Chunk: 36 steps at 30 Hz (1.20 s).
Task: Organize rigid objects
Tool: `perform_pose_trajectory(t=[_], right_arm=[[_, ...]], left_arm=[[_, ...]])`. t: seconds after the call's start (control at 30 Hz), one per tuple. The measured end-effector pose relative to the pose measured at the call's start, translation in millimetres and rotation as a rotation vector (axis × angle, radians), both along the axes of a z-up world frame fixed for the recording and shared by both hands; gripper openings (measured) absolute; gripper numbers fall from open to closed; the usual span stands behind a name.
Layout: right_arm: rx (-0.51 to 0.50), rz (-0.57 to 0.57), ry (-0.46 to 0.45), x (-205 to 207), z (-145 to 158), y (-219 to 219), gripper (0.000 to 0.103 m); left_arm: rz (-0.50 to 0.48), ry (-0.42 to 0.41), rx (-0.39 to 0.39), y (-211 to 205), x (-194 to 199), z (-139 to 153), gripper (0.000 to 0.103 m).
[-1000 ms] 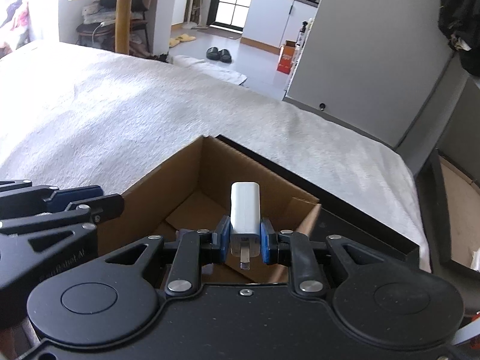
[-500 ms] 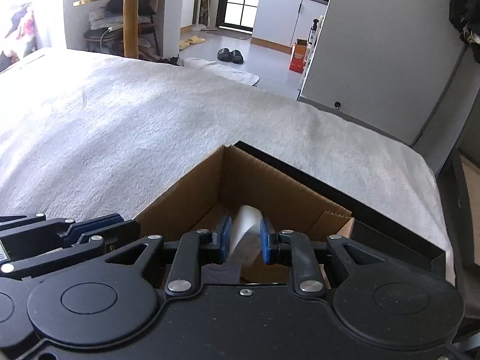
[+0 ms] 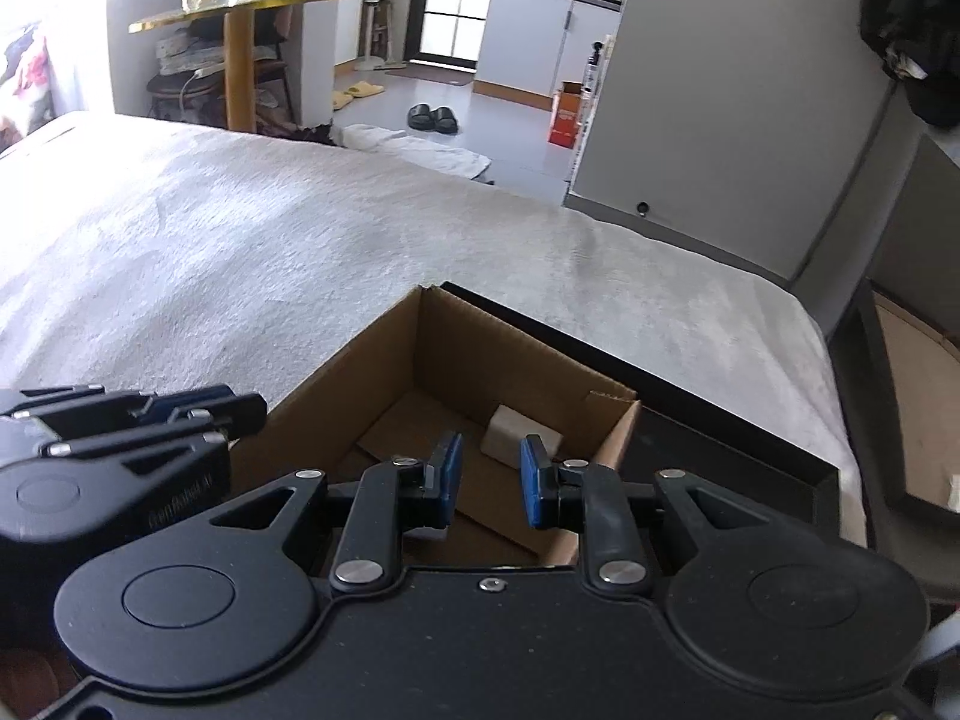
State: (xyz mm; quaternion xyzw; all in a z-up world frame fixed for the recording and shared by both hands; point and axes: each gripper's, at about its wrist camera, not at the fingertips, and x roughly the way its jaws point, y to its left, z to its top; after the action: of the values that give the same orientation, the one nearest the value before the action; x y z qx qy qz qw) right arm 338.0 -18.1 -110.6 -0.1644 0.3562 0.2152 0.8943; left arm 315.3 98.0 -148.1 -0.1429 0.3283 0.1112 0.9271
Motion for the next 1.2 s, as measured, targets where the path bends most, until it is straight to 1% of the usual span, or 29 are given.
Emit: perform_pose_trajectory(t=[0.13, 0.23, 0.3, 0.33, 0.37, 0.4, 0.43, 0.5, 0.63, 0.7, 0.73, 0.8, 0.83, 0.9, 0.93, 1.0, 1.13, 1.2], right_arm=[[0.027, -0.036, 0.016, -5.0, 9.6, -13.8, 0.023], [0.061, -0.081, 0.044, -7.7, 15.3, -27.5, 0.025], [0.074, -0.108, 0.057, -10.2, 18.3, -37.9, 0.028], [0.081, -0.12, 0.052, -13.0, 20.0, -43.1, 0.028], [0.09, -0.129, 0.047, -16.2, 21.9, -47.9, 0.031], [0.103, -0.137, 0.047, -20.0, 23.9, -53.8, 0.034], [0.113, -0.145, 0.048, -22.7, 25.1, -58.7, 0.035], [0.116, -0.159, 0.044, -28.0, 25.9, -67.7, 0.035], [0.134, -0.18, 0.026, -36.5, 31.3, -85.8, 0.038], [0.152, -0.192, 0.018, -39.3, 34.8, -96.7, 0.043], [0.158, -0.197, 0.015, -40.5, 35.7, -101.9, 0.043], [0.169, -0.211, 0.014, -41.8, 37.8, -111.7, 0.044], [0.177, -0.217, 0.015, -42.1, 38.0, -116.6, 0.045], [0.186, -0.232, 0.015, -42.2, 36.9, -126.1, 0.049], [0.188, -0.237, 0.013, -42.2, 36.5, -130.1, 0.05], [0.202, -0.249, 0.009, -43.1, 35.0, -140.2, 0.059], [0.23, -0.268, 0.001, -45.2, 32.0, -157.1, 0.07], [0.241, -0.279, 0.0, -44.9, 28.5, -167.0, 0.079]], left_arm=[[-0.024, 0.032, 0.022, -6.0, 0.1, 9.2, 0.013], [-0.049, 0.052, 0.046, -13.1, -1.7, 16.7, 0.019], [-0.074, 0.076, 0.06, -18.8, -4.9, 19.9, 0.028], [-0.086, 0.094, 0.07, -22.2, -6.5, 21.9, 0.031], [-0.092, 0.108, 0.079, -24.7, -8.2, 24.0, 0.037], [-0.097, 0.114, 0.09, -27.4, -10.9, 27.1, 0.04], [-0.099, 0.112, 0.097, -29.7, -13.4, 30.0, 0.042], [-0.104, 0.113, 0.115, -36.1, -17.0, 36.8, 0.049], [-0.122, 0.108, 0.154, -51.7, -19.8, 48.9, 0.059], [-0.137, 0.107, 0.176, -60.7, -19.4, 55.7, 0.069], [-0.142, 0.106, 0.187, -65.4, -19.3, 58.5, 0.071], [-0.151, 0.106, 0.202, -74.5, -19.1, 63.7, 0.08], [-0.155, 0.108, 0.207, -77.1, -18.9, 65.2, 0.082], [-0.161, 0.114, 0.224, -85.0, -18.2, 68.7, 0.087], [-0.164, 0.114, 0.232, -88.6, -18.2, 69.9, 0.088], [-0.171, 0.118, 0.247, -95.8, -17.2, 72.4, 0.091], [-0.172, 0.131, 0.257, -107.8, -14.1, 74.4, 0.094], [-0.176, 0.138, 0.264, -115.0, -11.9, 74.5, 0.095]])
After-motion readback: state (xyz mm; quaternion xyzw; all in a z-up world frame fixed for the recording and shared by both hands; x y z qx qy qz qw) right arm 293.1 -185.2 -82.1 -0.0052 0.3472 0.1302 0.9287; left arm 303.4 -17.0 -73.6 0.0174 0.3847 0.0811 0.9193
